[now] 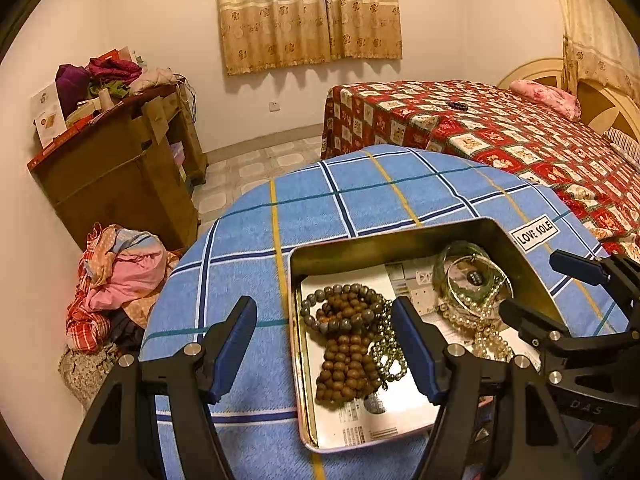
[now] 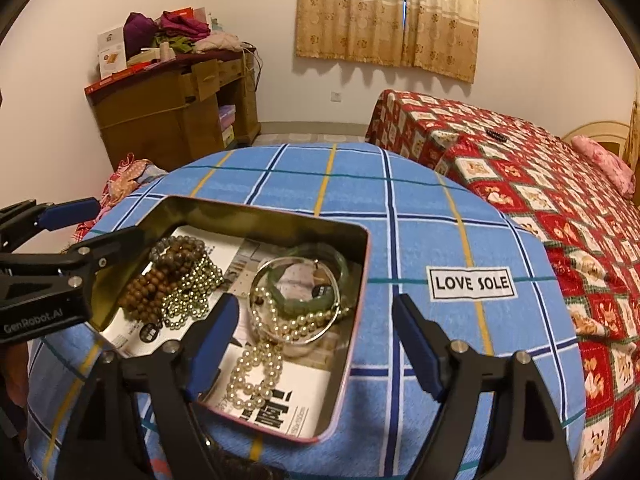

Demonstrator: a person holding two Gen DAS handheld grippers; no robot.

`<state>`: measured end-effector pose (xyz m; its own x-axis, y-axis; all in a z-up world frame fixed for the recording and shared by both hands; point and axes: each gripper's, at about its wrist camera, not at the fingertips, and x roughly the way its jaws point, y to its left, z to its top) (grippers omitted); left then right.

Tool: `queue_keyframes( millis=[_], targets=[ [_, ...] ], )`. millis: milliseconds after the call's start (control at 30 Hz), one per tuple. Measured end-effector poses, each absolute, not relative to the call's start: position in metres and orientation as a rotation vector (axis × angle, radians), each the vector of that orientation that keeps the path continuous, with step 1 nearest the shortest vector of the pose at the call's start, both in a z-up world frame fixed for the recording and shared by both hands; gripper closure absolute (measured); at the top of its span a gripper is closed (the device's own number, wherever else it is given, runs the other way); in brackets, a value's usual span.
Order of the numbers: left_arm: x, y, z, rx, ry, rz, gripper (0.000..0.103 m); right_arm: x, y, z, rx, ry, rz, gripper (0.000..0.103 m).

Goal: Organize jewelry
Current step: 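Open both tools to drop the bracelet and bangle into the tin, then move both tools back toward the pink bangle and red tassel charm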

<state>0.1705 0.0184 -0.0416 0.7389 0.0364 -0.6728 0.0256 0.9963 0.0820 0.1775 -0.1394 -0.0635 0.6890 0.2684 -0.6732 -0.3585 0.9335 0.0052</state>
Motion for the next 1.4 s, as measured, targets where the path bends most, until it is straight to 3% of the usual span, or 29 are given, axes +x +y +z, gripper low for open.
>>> queue_keyframes(
  millis=[467, 1400],
  targets=[
    [0.123, 0.033, -0.050, 0.032, 0.748, 0.035, 0.033, 0.143, -0.158, -0.064, -0.099, 0.731, 0.330, 0.017],
    [0.046, -0.037, -0.077, 0.153, 0.839, -0.175, 0.033, 0.080, -0.208, -0.088, -0.083, 0.772, 0.260, 0.017]
  ],
)
